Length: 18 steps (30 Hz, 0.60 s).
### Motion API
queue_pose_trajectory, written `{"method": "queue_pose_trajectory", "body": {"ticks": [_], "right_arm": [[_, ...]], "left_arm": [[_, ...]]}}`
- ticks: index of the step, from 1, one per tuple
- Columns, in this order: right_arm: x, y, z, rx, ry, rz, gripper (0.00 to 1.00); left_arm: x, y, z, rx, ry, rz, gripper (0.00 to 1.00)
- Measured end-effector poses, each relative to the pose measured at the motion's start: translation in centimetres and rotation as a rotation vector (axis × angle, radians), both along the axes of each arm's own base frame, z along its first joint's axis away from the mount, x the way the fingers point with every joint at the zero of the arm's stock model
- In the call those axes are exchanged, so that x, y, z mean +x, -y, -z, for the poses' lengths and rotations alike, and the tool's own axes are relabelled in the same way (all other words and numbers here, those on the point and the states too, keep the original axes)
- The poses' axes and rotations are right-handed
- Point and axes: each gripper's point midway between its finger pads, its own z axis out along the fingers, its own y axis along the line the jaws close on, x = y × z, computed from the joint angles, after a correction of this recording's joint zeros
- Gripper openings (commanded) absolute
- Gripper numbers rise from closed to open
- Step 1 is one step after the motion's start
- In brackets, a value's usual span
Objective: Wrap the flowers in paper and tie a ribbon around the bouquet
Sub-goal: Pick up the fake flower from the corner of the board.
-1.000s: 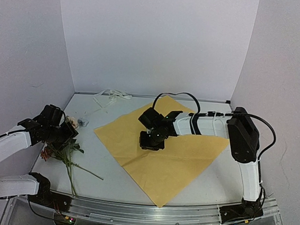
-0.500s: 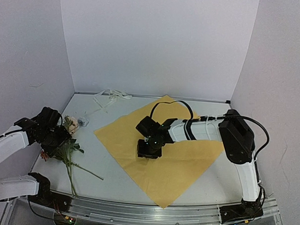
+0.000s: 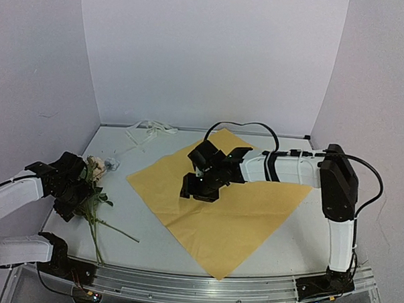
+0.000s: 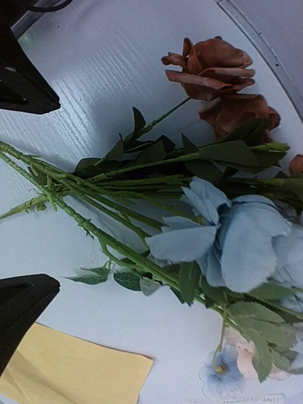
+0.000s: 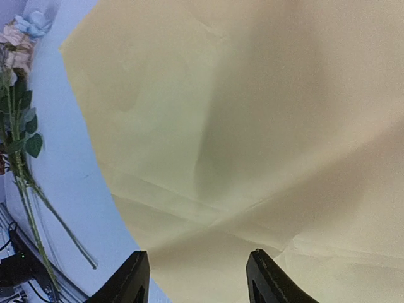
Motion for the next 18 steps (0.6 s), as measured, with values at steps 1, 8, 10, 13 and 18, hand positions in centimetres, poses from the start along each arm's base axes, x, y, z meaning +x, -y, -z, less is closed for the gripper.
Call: {"method": "queue_pose_trajectory", "body": {"ticks": [1, 8, 10, 13, 18], "right_arm": [[0.0, 0.0, -0.9, 0.014, 0.013, -0.003, 0.6], [-0.3, 0.6, -2.1, 0.022, 0.039, -0.019, 0.62], [-0.6, 1.0, -1.5, 0.004, 0.029, -0.021, 0.63], [-0.7, 1.2, -0.9, -0.009, 0.021, -0.023, 0.64], [-0.7, 1.2, 0.4, -0.03, 0.006, -0.028, 0.64]], "left_arm": [[-0.1, 0.1, 0.6, -0.004, -0.01, 0.005, 0.9], [-0.4, 1.3, 4.1, -0.049, -0.09, 0.031, 0.86], [-0.3, 1.5, 4.7, -0.056, -0.097, 0.033, 0.83], [0.0, 1.8, 5.4, -0.068, -0.103, 0.034, 0.79], [0.7, 2.1, 6.4, -0.068, -0.115, 0.036, 0.65]]}}
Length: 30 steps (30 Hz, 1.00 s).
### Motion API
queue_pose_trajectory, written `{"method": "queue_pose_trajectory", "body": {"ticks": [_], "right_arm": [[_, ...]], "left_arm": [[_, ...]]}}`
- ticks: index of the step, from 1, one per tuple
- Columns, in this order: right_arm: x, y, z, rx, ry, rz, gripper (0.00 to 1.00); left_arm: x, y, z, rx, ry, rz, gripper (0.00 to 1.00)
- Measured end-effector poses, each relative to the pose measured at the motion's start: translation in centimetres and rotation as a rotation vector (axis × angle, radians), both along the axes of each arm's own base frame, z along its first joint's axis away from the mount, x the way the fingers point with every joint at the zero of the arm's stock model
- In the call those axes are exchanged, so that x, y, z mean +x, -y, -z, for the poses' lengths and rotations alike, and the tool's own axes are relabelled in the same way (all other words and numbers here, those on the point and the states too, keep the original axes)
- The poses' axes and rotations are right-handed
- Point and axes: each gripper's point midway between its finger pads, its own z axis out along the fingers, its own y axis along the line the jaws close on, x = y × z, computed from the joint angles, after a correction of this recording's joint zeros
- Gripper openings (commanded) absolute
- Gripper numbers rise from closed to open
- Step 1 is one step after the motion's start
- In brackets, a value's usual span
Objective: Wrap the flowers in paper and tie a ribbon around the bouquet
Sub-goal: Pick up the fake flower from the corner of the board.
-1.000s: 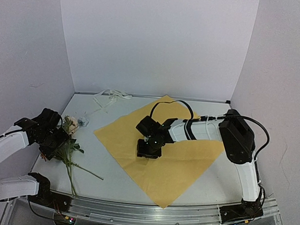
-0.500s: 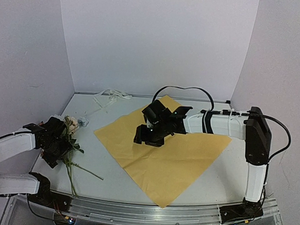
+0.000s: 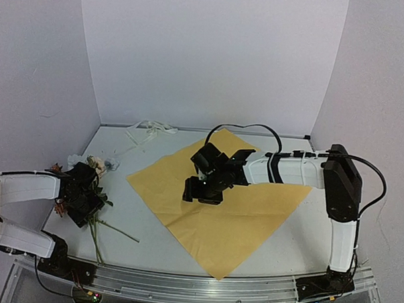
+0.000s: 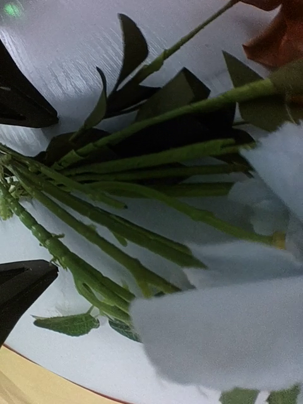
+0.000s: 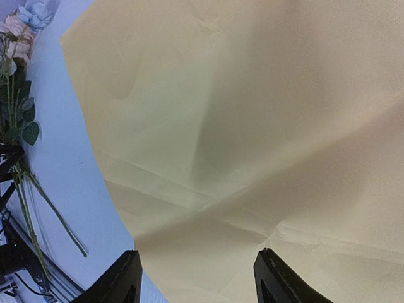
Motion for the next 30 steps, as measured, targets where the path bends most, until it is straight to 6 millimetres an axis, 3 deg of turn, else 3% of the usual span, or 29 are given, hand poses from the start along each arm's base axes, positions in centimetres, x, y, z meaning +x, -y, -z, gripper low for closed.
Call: {"method": "queue_pose_trajectory", "body": {"ticks": [5, 12, 20, 30], "right_arm": [[0.0, 0.0, 0.5, -0.009, -0.005, -0.003, 0.65], [-0.2, 0.0, 1.0, -0.014, -0.015, -0.014, 0.66], [-0.3, -0.1, 1.0, -0.015, -0.014, -0.024, 0.67], [0.5, 0.3, -0.1, 0.002, 0.002, -0.012, 0.68]], "left_arm": [[1.0, 0.1, 0.2, 0.007, 0.018, -0.007, 0.32], [1.6, 0.2, 0.4, 0.014, 0.022, 0.002, 0.01], [2.1, 0.2, -1.0, 0.049, 0.018, 0.058, 0.0], [5.6, 0.4, -8.4, 0.147, 0.178, 0.213, 0.0]]}}
